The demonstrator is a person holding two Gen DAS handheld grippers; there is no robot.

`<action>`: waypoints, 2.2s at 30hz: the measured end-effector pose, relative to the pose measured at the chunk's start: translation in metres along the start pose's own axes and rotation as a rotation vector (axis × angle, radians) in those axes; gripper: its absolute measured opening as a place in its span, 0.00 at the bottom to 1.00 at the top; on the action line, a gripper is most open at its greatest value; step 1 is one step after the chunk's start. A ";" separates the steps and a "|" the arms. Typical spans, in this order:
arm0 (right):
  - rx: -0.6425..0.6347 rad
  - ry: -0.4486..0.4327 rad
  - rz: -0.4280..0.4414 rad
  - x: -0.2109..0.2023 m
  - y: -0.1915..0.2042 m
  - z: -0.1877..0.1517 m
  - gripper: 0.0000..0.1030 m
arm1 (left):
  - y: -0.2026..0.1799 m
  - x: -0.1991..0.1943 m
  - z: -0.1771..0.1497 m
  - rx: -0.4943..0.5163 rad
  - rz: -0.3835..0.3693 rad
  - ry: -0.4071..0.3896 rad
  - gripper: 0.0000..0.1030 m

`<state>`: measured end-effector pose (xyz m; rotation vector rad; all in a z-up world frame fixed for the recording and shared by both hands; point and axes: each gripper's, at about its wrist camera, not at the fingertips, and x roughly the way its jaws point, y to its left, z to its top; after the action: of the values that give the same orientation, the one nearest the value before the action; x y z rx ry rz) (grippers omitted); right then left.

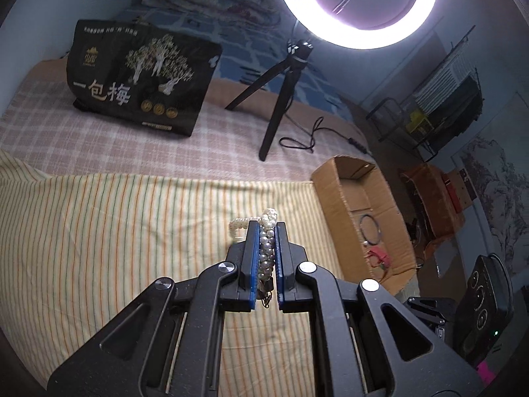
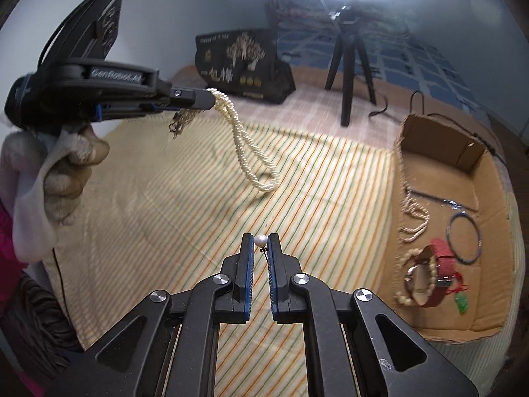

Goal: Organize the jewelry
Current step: 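Carry the pearl necklace and pearl stud over the cardboard box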

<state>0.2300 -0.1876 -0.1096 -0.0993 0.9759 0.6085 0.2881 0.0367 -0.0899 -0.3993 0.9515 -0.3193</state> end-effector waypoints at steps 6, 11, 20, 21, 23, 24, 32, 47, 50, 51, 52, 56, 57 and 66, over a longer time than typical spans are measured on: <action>0.030 -0.043 -0.016 -0.022 -0.017 0.004 0.06 | -0.016 -0.008 0.005 0.026 -0.015 -0.029 0.06; 0.058 -0.067 -0.044 -0.038 -0.035 0.003 0.06 | -0.027 -0.012 0.008 0.044 -0.033 -0.045 0.06; 0.146 -0.105 -0.103 -0.069 -0.076 -0.007 0.06 | -0.062 -0.009 0.010 0.109 -0.063 -0.050 0.06; 0.154 -0.106 -0.112 -0.071 -0.079 -0.009 0.06 | -0.067 -0.008 0.010 0.120 -0.066 -0.053 0.06; 0.166 -0.108 -0.127 -0.075 -0.087 -0.011 0.06 | -0.076 -0.008 0.012 0.133 -0.075 -0.055 0.06; 0.174 -0.110 -0.133 -0.078 -0.090 -0.013 0.06 | -0.080 -0.007 0.013 0.140 -0.078 -0.057 0.06; 0.219 -0.122 -0.164 -0.091 -0.113 -0.021 0.07 | -0.121 0.003 0.025 0.200 -0.120 -0.073 0.06; 0.238 -0.135 -0.181 -0.097 -0.129 -0.025 0.06 | -0.179 0.044 0.034 0.267 -0.155 -0.055 0.06; 0.249 -0.137 -0.188 -0.099 -0.134 -0.026 0.06 | -0.186 0.052 0.036 0.275 -0.150 -0.054 0.06; 0.251 -0.138 -0.192 -0.099 -0.135 -0.026 0.06 | -0.189 0.056 0.036 0.279 -0.147 -0.053 0.06; 0.253 -0.138 -0.195 -0.099 -0.135 -0.026 0.07 | -0.191 0.058 0.036 0.283 -0.144 -0.051 0.06; 0.263 -0.138 -0.200 -0.099 -0.139 -0.027 0.06 | -0.201 0.067 0.036 0.299 -0.130 -0.045 0.06; 0.263 -0.137 -0.200 -0.098 -0.140 -0.028 0.07 | -0.204 0.070 0.035 0.303 -0.126 -0.044 0.06; 0.275 -0.130 -0.213 -0.096 -0.145 -0.028 0.06 | -0.211 0.087 0.033 0.324 -0.086 -0.044 0.06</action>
<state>0.2466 -0.3599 -0.0759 0.0795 0.9003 0.2784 0.3448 -0.1810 -0.0377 -0.1498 0.8232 -0.5321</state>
